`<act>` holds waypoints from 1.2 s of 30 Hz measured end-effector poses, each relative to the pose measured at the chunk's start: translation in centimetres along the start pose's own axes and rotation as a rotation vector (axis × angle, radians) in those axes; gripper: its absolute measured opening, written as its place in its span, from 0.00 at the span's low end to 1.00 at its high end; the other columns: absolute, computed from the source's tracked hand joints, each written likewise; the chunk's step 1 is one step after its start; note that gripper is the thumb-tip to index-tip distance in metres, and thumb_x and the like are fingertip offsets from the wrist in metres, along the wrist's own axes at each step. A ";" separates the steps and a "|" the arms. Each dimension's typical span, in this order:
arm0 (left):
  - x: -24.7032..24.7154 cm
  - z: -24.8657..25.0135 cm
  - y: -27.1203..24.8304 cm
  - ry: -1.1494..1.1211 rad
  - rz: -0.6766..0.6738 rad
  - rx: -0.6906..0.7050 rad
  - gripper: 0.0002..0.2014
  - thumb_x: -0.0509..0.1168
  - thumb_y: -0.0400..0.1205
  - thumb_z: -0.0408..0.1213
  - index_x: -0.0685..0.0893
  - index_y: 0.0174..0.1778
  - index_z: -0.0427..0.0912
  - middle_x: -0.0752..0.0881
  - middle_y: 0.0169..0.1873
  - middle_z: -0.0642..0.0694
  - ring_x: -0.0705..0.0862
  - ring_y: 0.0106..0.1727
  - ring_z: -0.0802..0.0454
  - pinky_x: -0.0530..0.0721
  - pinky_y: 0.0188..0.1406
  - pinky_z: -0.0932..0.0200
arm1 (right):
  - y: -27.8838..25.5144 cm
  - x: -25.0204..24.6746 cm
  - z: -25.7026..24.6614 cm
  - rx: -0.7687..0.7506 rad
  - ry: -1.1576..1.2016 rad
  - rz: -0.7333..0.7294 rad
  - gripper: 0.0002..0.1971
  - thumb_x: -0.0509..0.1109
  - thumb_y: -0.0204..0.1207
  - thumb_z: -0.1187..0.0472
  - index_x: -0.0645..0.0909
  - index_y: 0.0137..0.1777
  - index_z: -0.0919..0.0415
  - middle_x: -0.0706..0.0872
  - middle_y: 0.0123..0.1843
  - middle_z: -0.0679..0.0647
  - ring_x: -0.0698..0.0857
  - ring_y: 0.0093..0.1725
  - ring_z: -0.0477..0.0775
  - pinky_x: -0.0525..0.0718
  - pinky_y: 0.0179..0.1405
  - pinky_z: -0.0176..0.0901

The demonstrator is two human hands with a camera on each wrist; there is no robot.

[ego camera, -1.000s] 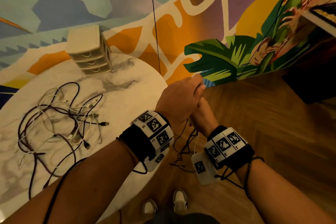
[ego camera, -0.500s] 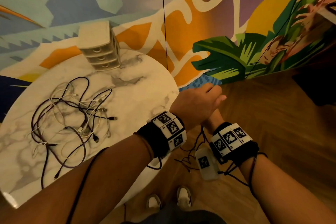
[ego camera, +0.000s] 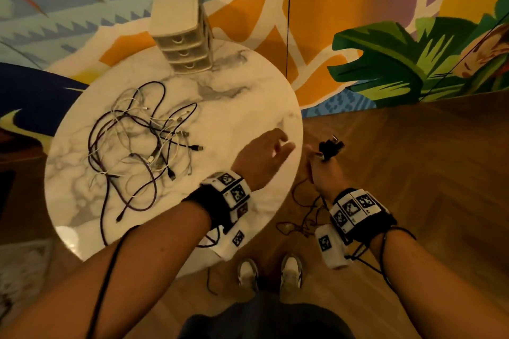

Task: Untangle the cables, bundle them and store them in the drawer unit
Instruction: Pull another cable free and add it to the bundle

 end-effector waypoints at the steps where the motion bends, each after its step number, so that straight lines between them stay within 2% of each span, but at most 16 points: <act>1: 0.3 -3.5 -0.3 0.082 -0.055 -0.090 0.15 0.57 0.84 0.50 0.76 0.59 0.45 0.82 0.50 0.47 0.80 0.46 0.48 0.75 0.44 0.57 | 0.1 0.6 0.3 0.003 -0.026 -0.013 0.25 0.54 0.86 0.51 0.67 0.25 0.57 0.70 0.20 0.49 0.69 0.17 0.45 0.67 0.23 0.39; 4: 0.4 -13.1 -2.2 0.437 -0.295 -0.274 0.15 0.57 0.83 0.45 0.76 0.62 0.42 0.78 0.58 0.41 0.79 0.59 0.40 0.78 0.54 0.49 | 0.5 3.0 0.5 -0.040 -0.104 -0.104 0.28 0.52 0.87 0.56 0.67 0.22 0.60 0.72 0.20 0.52 0.70 0.21 0.49 0.69 0.30 0.44; 6: -0.6 -18.0 -3.2 0.597 -0.415 -0.375 0.20 0.57 0.83 0.41 0.71 0.70 0.41 0.73 0.66 0.39 0.75 0.66 0.38 0.77 0.61 0.46 | 0.9 3.9 1.1 -0.008 -0.048 -0.082 0.29 0.52 0.87 0.53 0.68 0.22 0.61 0.72 0.14 0.48 0.70 0.17 0.44 0.70 0.22 0.34; 8: -2.1 -21.2 -3.3 0.657 -0.441 -0.458 0.25 0.57 0.82 0.37 0.66 0.76 0.42 0.69 0.72 0.40 0.71 0.71 0.38 0.74 0.65 0.45 | 1.2 4.8 1.4 0.020 0.030 -0.058 0.29 0.52 0.86 0.48 0.70 0.24 0.60 0.72 0.12 0.47 0.68 0.13 0.42 0.65 0.14 0.28; 11: -3.7 -22.7 -1.3 0.715 -0.345 -0.395 0.24 0.56 0.82 0.36 0.66 0.76 0.43 0.67 0.75 0.39 0.69 0.73 0.38 0.72 0.68 0.43 | 1.2 6.2 1.8 0.047 0.054 -0.064 0.28 0.52 0.86 0.48 0.71 0.25 0.60 0.72 0.13 0.47 0.69 0.14 0.41 0.66 0.15 0.27; 14: -3.7 -23.2 1.4 0.812 -0.278 -0.265 0.18 0.53 0.85 0.37 0.71 0.71 0.39 0.72 0.71 0.38 0.68 0.74 0.39 0.69 0.69 0.46 | 1.4 7.0 1.7 0.071 0.057 -0.061 0.28 0.53 0.86 0.48 0.72 0.26 0.61 0.73 0.14 0.48 0.68 0.14 0.41 0.66 0.16 0.28; 16: -3.0 -23.5 2.3 0.830 -0.271 -0.258 0.16 0.51 0.85 0.38 0.75 0.66 0.39 0.77 0.67 0.38 0.72 0.71 0.39 0.70 0.66 0.47 | 1.5 7.4 1.6 0.067 0.032 -0.069 0.27 0.52 0.86 0.48 0.73 0.27 0.62 0.72 0.16 0.48 0.68 0.15 0.41 0.66 0.17 0.29; 19: -2.2 -23.5 2.8 0.839 -0.300 -0.218 0.16 0.50 0.85 0.36 0.76 0.64 0.38 0.79 0.64 0.39 0.74 0.68 0.38 0.71 0.65 0.46 | 2.1 8.4 1.1 0.060 0.006 -0.052 0.26 0.51 0.86 0.50 0.74 0.30 0.64 0.72 0.17 0.48 0.68 0.14 0.41 0.65 0.17 0.28; 21: -2.4 -21.7 2.9 0.790 -0.242 -0.111 0.14 0.53 0.84 0.37 0.75 0.62 0.39 0.79 0.62 0.40 0.74 0.66 0.39 0.71 0.64 0.45 | 2.1 9.5 0.8 0.069 0.017 -0.063 0.24 0.51 0.87 0.52 0.75 0.34 0.66 0.74 0.16 0.47 0.69 0.14 0.41 0.64 0.16 0.26; 23: -3.9 -18.4 2.6 0.649 -0.087 0.039 0.11 0.57 0.81 0.39 0.76 0.58 0.40 0.81 0.57 0.41 0.77 0.61 0.40 0.73 0.59 0.46 | 2.4 11.0 0.5 0.077 0.056 -0.079 0.19 0.51 0.87 0.60 0.76 0.40 0.68 0.76 0.17 0.46 0.70 0.14 0.40 0.66 0.16 0.25; 26: -7.5 -13.6 1.5 0.364 0.175 0.205 0.07 0.62 0.78 0.39 0.79 0.48 0.40 0.83 0.44 0.42 0.81 0.47 0.41 0.78 0.47 0.49 | 2.5 13.1 -1.4 -0.011 -0.012 -0.107 0.15 0.52 0.86 0.66 0.81 0.48 0.64 0.80 0.31 0.51 0.73 0.18 0.37 0.70 0.21 0.27; 29: -11.3 -11.5 0.6 0.057 0.307 0.242 0.07 0.64 0.77 0.39 0.81 0.46 0.40 0.83 0.41 0.46 0.79 0.43 0.49 0.78 0.43 0.56 | 2.3 15.6 -5.7 -0.173 0.020 -0.123 0.13 0.55 0.84 0.71 0.77 0.62 0.64 0.81 0.46 0.53 0.78 0.28 0.31 0.73 0.30 0.24; 31: -12.9 -10.9 0.2 -0.086 0.344 0.213 0.05 0.66 0.78 0.37 0.81 0.48 0.41 0.82 0.42 0.51 0.76 0.43 0.55 0.75 0.42 0.68 | 2.0 17.1 -8.1 -0.240 0.015 -0.156 0.12 0.58 0.82 0.67 0.76 0.63 0.60 0.81 0.52 0.56 0.80 0.37 0.31 0.72 0.33 0.23; 32: -13.5 -10.9 0.1 -0.148 0.355 0.185 0.05 0.67 0.78 0.36 0.82 0.49 0.42 0.81 0.42 0.54 0.75 0.42 0.57 0.73 0.42 0.73 | 1.9 17.8 -9.2 -0.266 0.002 -0.183 0.11 0.57 0.81 0.65 0.77 0.59 0.56 0.82 0.51 0.54 0.81 0.39 0.30 0.72 0.33 0.23; 34: -14.6 -10.6 -0.3 -0.238 0.364 0.146 0.06 0.67 0.79 0.35 0.82 0.51 0.43 0.80 0.43 0.57 0.76 0.43 0.57 0.71 0.41 0.76 | 1.5 18.7 -10.9 -0.272 -0.005 -0.223 0.14 0.55 0.81 0.72 0.74 0.51 0.52 0.76 0.40 0.46 0.78 0.31 0.23 0.73 0.31 0.21; 36: -15.4 -10.1 -0.6 -0.301 0.363 0.153 0.06 0.65 0.79 0.35 0.83 0.51 0.44 0.82 0.44 0.54 0.78 0.43 0.56 0.72 0.42 0.76 | 1.4 19.2 -11.8 -0.278 0.023 -0.241 0.16 0.54 0.80 0.78 0.74 0.56 0.58 0.76 0.42 0.45 0.78 0.32 0.20 0.73 0.35 0.18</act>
Point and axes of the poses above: each hand's wrist, its own y-axis towards the middle knuckle, its own x-axis out of the palm, z = x × y, the point moved 9 cm from there along y, towards the middle knuckle
